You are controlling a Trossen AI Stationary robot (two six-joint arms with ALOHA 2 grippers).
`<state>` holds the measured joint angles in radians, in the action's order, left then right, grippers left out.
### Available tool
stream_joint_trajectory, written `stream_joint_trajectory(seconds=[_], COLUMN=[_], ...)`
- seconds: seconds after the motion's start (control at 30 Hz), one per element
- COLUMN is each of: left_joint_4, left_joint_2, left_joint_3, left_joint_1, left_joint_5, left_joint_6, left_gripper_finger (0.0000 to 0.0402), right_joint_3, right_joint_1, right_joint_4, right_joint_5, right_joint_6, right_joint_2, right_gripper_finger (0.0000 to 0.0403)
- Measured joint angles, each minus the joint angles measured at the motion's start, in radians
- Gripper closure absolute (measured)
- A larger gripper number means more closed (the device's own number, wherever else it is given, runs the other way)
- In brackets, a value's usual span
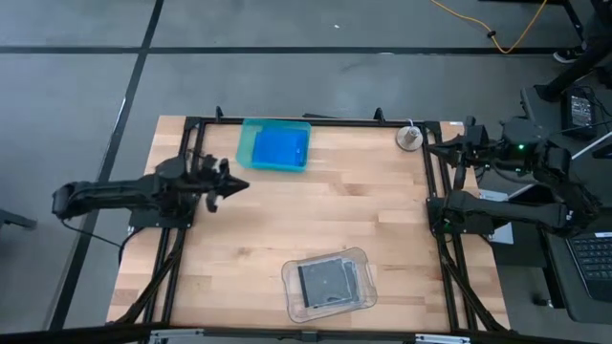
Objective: Pick & place jewel cases by type
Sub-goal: Return to Home Position
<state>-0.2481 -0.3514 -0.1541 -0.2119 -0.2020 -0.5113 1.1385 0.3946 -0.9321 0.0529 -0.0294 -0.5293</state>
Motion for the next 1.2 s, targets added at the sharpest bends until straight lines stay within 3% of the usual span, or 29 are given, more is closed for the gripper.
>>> stream_joint_trajectory(seconds=[0.2,0.27,0.4,0.57,0.77,0.9,1.07,1.2], left_joint_4=[0.212,0.192,-0.073,-0.039,0.092,0.209,0.219,0.219], left_joint_2=[0.283,0.353,0.324,0.309,0.323,0.316,0.305,0.306], left_joint_3=[0.002,0.035,0.145,0.145,0.146,0.146,0.146,0.146], left_joint_1=[0.017,0.027,0.07,0.115,0.114,0.114,0.114,0.114], left_joint_5=[0.091,0.143,0.152,0.216,0.111,0.128,0.131,0.132], left_joint_6=[0.094,0.07,-0.032,0.049,0.144,0.133,0.131,0.066], left_gripper_finger=[0.0401,0.04,0.0399,0.0399,0.0396,0.0396,0.0396,0.0396], right_joint_3=[0.0,0.0,0.0,0.0,0.0,0.0,0.0,-0.03], right_joint_1=[0.0,0.0,-0.001,0.0,0.0,0.0,0.0,0.0], right_joint_4=[0.0,0.0,-0.002,-0.004,-0.006,-0.005,0.026,0.2], right_joint_5=[0.001,0.002,0.008,0.038,0.047,0.046,0.082,0.18], right_joint_6=[0.03,0.057,0.089,0.105,0.109,0.111,0.071,0.025], right_joint_2=[0.0,0.0,0.0,0.0,0.0,0.0,0.004,0.031], right_gripper_finger=[0.0397,0.0397,0.0397,0.0397,0.0397,0.0397,0.0397,0.0397])
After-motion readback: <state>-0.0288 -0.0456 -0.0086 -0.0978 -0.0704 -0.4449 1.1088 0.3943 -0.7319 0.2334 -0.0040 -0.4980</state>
